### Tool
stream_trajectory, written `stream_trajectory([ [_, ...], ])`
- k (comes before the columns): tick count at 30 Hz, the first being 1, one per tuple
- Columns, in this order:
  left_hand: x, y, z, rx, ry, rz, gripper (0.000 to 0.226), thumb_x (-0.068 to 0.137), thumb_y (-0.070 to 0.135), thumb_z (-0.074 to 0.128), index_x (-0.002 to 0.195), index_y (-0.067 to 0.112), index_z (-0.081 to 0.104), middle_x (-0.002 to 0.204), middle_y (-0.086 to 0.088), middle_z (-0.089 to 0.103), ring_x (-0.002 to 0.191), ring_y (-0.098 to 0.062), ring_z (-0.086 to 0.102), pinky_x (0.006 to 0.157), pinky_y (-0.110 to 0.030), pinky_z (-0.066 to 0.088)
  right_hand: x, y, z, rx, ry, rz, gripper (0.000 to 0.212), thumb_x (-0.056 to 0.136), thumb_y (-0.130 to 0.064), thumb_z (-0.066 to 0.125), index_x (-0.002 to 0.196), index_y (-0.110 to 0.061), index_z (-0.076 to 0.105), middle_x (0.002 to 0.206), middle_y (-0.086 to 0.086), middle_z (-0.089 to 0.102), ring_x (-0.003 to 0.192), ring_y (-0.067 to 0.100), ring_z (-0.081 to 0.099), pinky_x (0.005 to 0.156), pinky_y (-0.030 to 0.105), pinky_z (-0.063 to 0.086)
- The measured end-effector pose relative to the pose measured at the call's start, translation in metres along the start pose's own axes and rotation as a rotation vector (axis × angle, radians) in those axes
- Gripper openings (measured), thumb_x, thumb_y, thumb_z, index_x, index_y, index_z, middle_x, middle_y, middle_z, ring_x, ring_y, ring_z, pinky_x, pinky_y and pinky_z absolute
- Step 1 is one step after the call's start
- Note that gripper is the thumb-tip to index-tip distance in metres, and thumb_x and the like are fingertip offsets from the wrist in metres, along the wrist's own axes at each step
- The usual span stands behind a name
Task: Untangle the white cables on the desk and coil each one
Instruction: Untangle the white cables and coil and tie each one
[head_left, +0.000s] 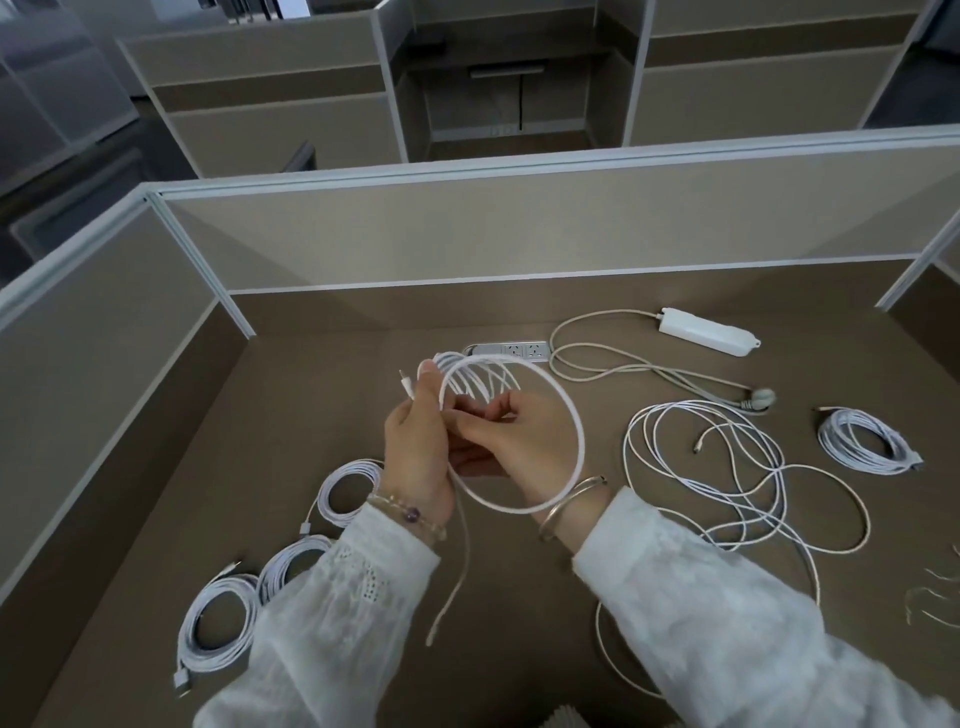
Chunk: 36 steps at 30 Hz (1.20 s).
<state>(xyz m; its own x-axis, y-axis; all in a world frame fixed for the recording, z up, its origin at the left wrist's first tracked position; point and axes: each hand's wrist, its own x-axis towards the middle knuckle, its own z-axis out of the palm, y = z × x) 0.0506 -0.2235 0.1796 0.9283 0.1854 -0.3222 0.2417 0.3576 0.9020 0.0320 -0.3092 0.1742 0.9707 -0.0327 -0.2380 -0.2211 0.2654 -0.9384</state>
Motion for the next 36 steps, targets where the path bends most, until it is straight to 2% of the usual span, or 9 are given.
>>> stream_trajectory([
  [4,0.002,0.001,-0.003,0.018,0.031,0.005,0.048,0.097,0.036,0.052,0.057,0.009,0.054,0.047,-0.004,0.054,0.04,-0.017,0.053,0.042,-0.022,0.045,-0.002,-0.007,-0.006,0.109,-0.11,0.132,0.028,0.083,0.0,0.068,0.072,-0.009,0.043,0.067,0.018,0.065,0.057,0.024,0.067,0.054,0.033,0.059],
  [6,0.006,0.004,-0.008,0.007,0.064,0.022,0.046,0.098,0.036,0.051,0.058,0.013,0.049,0.044,0.0,0.048,0.038,-0.013,0.048,0.041,-0.019,0.042,-0.003,-0.016,-0.013,0.186,-0.194,0.194,0.021,0.089,-0.017,0.061,0.073,-0.005,0.055,0.066,0.017,0.066,0.059,0.027,0.068,0.055,0.032,0.058],
  [10,0.017,0.008,-0.018,-0.098,0.042,0.01,0.048,0.099,0.038,0.049,0.057,0.02,0.033,0.042,0.006,0.029,0.034,-0.009,0.027,0.035,-0.015,0.028,-0.007,-0.032,-0.038,0.262,-0.223,0.069,0.047,0.083,-0.051,0.049,0.073,-0.008,0.064,0.05,0.006,0.052,0.046,0.021,0.052,0.056,0.032,0.052],
  [18,0.017,0.017,-0.029,-0.326,-0.571,-0.366,0.052,0.093,0.047,0.043,0.05,0.018,0.043,0.039,0.01,0.016,0.033,-0.006,0.011,0.035,-0.017,0.017,0.023,-0.016,-0.058,-0.191,0.172,-0.405,0.022,0.094,-0.017,0.057,0.076,-0.013,0.069,0.052,-0.008,0.054,0.049,0.006,0.046,0.056,0.024,0.042],
  [25,0.006,0.017,-0.018,-0.335,-0.681,-0.472,0.056,0.094,0.051,0.04,0.046,0.021,0.037,0.039,0.01,0.014,0.034,-0.007,0.007,0.031,-0.016,0.016,0.029,0.001,-0.057,-0.158,0.22,-0.299,0.019,0.093,-0.038,0.055,0.09,-0.02,0.059,0.086,0.0,0.064,0.079,0.011,0.058,0.08,0.035,0.047],
  [28,0.005,0.015,-0.015,-0.248,-0.574,-0.404,0.055,0.093,0.051,0.045,0.048,0.022,0.033,0.038,0.01,0.019,0.035,-0.007,0.006,0.032,-0.017,0.011,0.027,0.002,-0.06,-0.112,0.028,-0.133,0.061,0.078,-0.07,0.054,0.117,-0.024,0.061,0.115,-0.005,0.066,0.109,0.01,0.06,0.099,0.035,0.044],
  [30,0.006,0.016,-0.016,-0.22,-0.538,-0.389,0.054,0.091,0.051,0.047,0.049,0.022,0.033,0.039,0.01,0.018,0.031,-0.005,0.012,0.032,-0.017,0.012,0.025,-0.001,-0.066,-0.227,-0.05,-0.117,0.056,0.074,-0.061,0.063,0.114,-0.02,0.063,0.11,-0.006,0.068,0.102,0.003,0.062,0.094,0.023,0.045],
  [33,0.009,0.018,-0.019,-0.168,-0.531,-0.398,0.052,0.089,0.051,0.051,0.05,0.022,0.032,0.042,0.009,0.017,0.03,-0.004,0.016,0.034,-0.018,0.011,0.028,-0.002,-0.073,-0.383,-0.065,-0.114,0.015,0.082,-0.017,0.071,0.094,-0.009,0.069,0.081,0.002,0.069,0.072,0.008,0.063,0.075,0.022,0.049],
  [36,0.009,0.02,-0.02,-0.144,-0.573,-0.437,0.053,0.09,0.051,0.05,0.051,0.021,0.033,0.042,0.009,0.017,0.035,-0.006,0.009,0.035,-0.018,0.012,0.031,-0.003,-0.073,-0.203,-0.106,0.027,0.027,0.087,-0.009,0.065,0.108,0.007,0.059,0.08,0.01,0.063,0.065,0.017,0.064,0.069,0.029,0.055],
])
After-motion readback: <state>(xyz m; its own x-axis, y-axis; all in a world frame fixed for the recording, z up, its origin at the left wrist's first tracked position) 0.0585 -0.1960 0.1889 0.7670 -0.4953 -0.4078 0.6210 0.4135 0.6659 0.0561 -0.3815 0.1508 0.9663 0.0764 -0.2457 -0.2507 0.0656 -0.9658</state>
